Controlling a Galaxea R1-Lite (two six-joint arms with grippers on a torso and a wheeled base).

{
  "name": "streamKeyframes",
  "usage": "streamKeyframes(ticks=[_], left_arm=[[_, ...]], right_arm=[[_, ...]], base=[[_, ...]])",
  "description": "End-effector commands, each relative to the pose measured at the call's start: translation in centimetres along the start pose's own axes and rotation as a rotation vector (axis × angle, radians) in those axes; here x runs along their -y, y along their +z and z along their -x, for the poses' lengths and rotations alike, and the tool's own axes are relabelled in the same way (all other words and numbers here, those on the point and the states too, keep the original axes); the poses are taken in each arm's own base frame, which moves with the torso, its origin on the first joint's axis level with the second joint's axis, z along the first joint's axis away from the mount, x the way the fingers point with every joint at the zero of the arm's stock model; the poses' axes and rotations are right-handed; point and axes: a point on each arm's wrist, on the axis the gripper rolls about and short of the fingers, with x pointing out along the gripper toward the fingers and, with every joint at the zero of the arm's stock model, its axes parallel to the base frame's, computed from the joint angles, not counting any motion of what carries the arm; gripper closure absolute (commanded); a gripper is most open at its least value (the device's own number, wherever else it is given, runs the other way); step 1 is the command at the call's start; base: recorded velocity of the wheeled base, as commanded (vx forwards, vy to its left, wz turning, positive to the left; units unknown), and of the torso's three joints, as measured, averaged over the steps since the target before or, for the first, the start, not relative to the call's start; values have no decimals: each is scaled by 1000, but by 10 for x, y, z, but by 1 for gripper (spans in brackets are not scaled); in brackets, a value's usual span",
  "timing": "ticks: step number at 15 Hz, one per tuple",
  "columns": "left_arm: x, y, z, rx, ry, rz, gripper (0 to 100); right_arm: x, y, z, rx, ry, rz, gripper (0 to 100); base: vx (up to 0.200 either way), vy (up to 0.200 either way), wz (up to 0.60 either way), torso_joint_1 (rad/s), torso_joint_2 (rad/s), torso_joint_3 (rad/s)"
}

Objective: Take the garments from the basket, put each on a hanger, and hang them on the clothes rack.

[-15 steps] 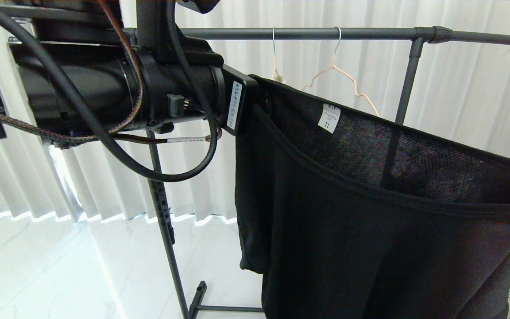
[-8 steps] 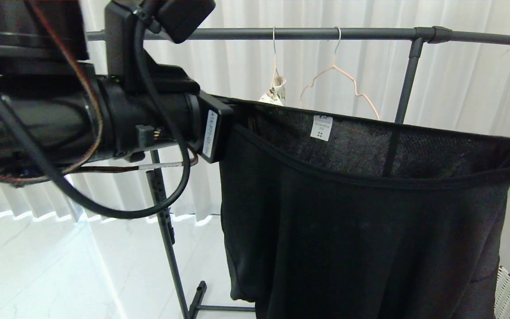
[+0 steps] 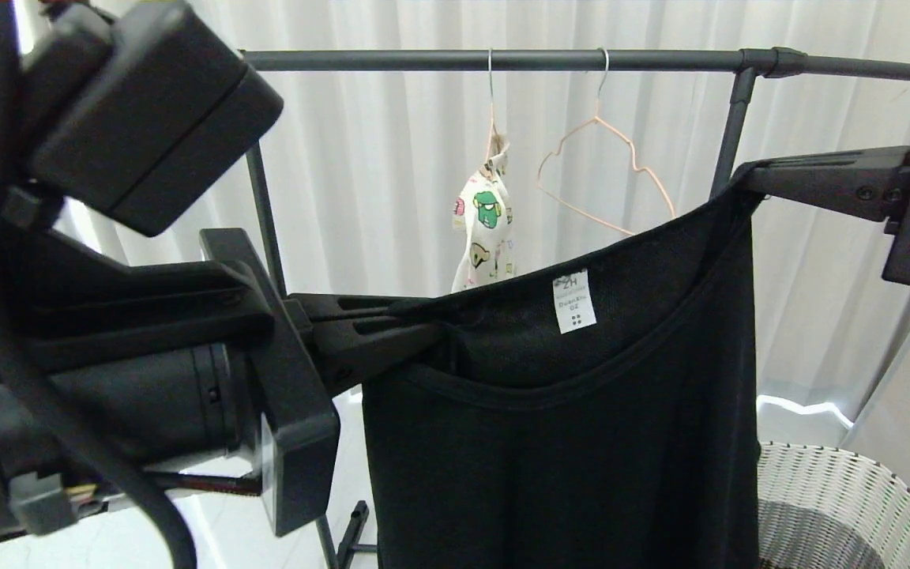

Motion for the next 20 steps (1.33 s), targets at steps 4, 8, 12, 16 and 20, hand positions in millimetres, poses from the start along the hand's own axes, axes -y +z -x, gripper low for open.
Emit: streamKeyframes(ticks=[4,8,12,16,20], left_arm=[[11,3,6,27,-51,-16,100],[11,4,6,27,-51,-18,100],[11,3,5,24,-53,-18,100],[1,2,5,14,14,-3,100],[-37,-4,1,-59,314,36,100]], right_arm=[[1,-1,-21,-27,5,4,100],[1,-1,-22,-29,5,4,100],[0,-1,-20,-29,4,2,100],[2,-1,-12,-23,-10,4,100],[7,-15,30,-90,-55,17,100]], base=[[0,0,0,0,0,0],[0,0,0,0,0,0],[0,0,0,0,0,0],[0,0,0,0,0,0],[0,0,0,0,0,0]])
